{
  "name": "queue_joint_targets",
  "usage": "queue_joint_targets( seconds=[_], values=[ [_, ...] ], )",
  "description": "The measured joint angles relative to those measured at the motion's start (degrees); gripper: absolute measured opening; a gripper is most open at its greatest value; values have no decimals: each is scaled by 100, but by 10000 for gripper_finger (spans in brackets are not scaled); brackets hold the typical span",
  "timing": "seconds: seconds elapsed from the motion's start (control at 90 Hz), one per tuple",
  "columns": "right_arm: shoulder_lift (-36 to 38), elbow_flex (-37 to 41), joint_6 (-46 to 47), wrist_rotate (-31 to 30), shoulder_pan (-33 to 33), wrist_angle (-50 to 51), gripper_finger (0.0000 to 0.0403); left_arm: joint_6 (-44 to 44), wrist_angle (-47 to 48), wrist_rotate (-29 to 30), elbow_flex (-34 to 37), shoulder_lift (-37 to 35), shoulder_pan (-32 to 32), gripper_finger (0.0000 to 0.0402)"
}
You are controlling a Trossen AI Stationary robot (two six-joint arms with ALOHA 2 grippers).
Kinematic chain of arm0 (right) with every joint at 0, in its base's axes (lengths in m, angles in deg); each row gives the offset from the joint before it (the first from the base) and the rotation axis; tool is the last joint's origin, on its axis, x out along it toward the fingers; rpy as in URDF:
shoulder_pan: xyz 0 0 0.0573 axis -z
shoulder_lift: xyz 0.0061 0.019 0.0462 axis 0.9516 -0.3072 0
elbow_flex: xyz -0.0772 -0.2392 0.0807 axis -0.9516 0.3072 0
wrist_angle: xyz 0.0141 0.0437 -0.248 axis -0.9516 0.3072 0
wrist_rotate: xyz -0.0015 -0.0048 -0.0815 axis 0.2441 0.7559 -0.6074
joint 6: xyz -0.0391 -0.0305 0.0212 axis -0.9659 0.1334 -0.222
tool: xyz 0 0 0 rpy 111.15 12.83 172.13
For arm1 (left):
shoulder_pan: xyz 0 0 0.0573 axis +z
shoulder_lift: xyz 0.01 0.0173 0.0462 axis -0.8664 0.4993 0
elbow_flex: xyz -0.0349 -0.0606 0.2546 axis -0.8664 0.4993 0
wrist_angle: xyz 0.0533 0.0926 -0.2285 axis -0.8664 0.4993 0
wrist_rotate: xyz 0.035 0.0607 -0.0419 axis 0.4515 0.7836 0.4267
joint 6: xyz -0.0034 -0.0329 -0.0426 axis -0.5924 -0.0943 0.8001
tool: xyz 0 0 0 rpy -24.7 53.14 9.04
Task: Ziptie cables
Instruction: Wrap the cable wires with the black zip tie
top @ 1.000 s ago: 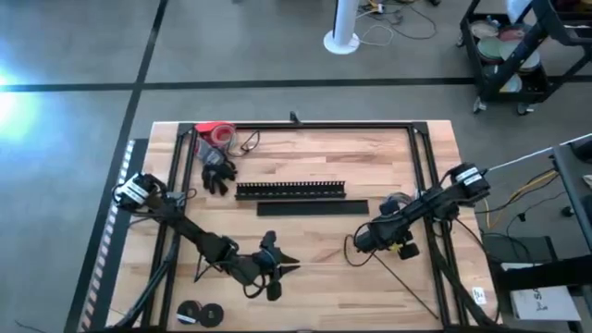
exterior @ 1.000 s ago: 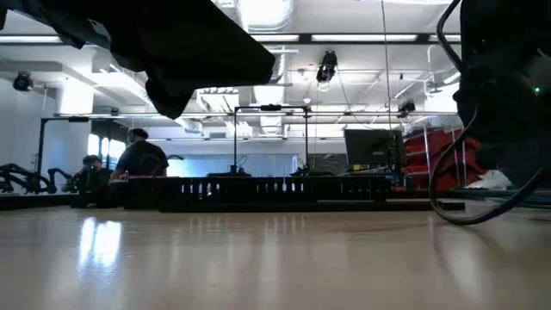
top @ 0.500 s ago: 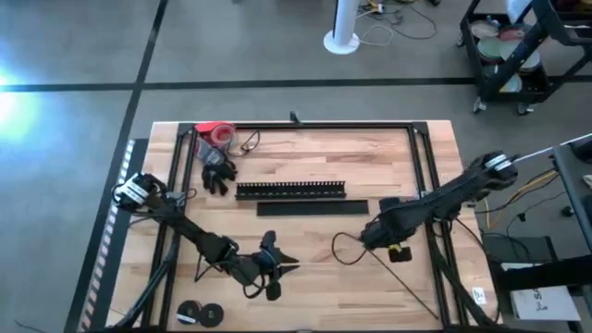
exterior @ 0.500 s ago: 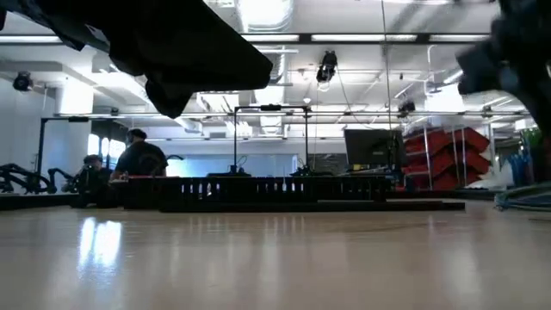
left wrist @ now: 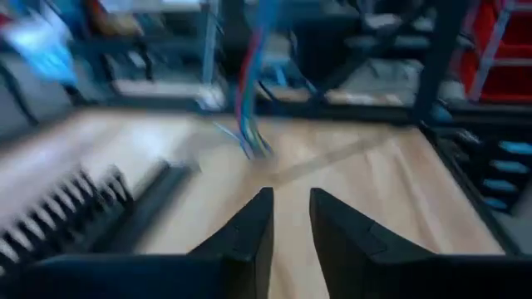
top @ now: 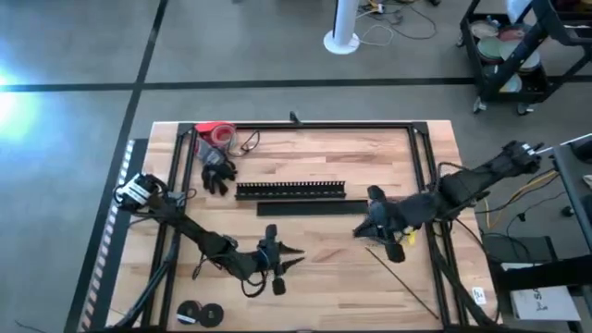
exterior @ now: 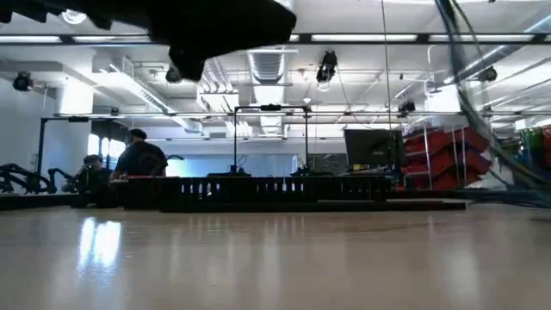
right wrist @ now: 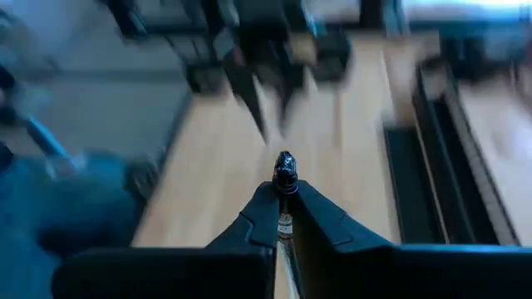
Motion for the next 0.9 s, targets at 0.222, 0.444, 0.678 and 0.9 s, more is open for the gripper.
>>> queue_joint_targets(
  seconds=[0.222,0.444,0.678,0.9],
  values=[
    [-164,-15,-749,-2,2,-1254,3,-877,-1309,-688,-4,0,367,142],
    [-369,-15,-1027,-51,5,-1640,3,-816,-1466,-1499,-7,0,826,212],
    [-434,-15,-1174,-103,80,-1754,3,-562,-1354,-2334,-215,1,1176,253],
    [-340,-15,-1302,-78,63,-2041,3,-681,-89,-2507,-814,1,1194,257]
  ],
)
